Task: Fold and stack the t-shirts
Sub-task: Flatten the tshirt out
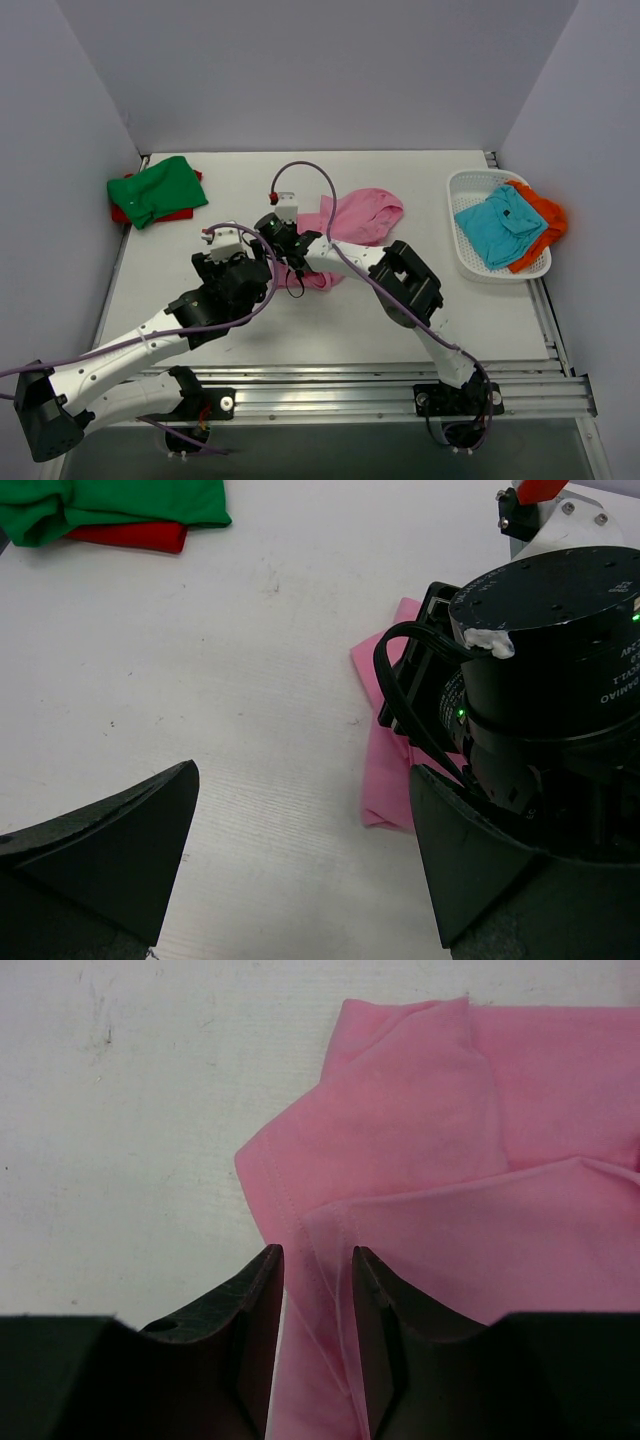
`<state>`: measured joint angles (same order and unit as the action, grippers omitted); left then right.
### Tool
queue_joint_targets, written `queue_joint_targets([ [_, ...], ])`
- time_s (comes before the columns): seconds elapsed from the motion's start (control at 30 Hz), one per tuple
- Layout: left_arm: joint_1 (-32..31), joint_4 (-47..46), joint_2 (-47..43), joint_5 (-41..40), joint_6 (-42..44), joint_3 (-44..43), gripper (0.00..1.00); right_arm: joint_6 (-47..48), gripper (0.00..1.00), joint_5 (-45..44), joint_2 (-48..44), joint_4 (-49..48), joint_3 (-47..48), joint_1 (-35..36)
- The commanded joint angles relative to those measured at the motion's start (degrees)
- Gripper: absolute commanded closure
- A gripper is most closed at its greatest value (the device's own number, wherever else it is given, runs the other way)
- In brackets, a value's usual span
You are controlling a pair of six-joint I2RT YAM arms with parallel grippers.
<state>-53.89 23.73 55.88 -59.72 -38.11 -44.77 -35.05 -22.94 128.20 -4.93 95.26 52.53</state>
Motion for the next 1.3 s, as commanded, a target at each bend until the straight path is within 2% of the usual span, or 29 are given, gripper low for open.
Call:
queue_joint_targets([
  [0.0, 0.19, -1.84, -0.15, -0.39, 0.93, -1.37, 0.05, -0.46, 0.7, -0.88, 0.73, 1.24, -0.08, -0.5],
  [0.7, 0.19, -1.75, -0.59, -0.48, 0.93, -1.37, 0.05, -1.25, 0.73, 0.53, 2.93, 1.59, 0.19, -1.21],
  [0.93, 0.19, -1.67, -0.42, -0.48, 0.93, -1.37, 0.05, -1.25, 0.9, 0.44, 3.11, 1.85, 0.36, -1.21],
  [1.03, 0.19, -1.84, -0.33, -0.48, 0.93, -1.28, 0.05, -1.34, 1.0, 0.09, 2.84, 2.11, 0.27, -1.29],
  [1.27, 0.19, -1.93, 0.37, -0.48, 0.93, -1.37, 0.05, -1.6, 1.0, -1.58, -0.32, 2.82, -1.65, -1.21],
])
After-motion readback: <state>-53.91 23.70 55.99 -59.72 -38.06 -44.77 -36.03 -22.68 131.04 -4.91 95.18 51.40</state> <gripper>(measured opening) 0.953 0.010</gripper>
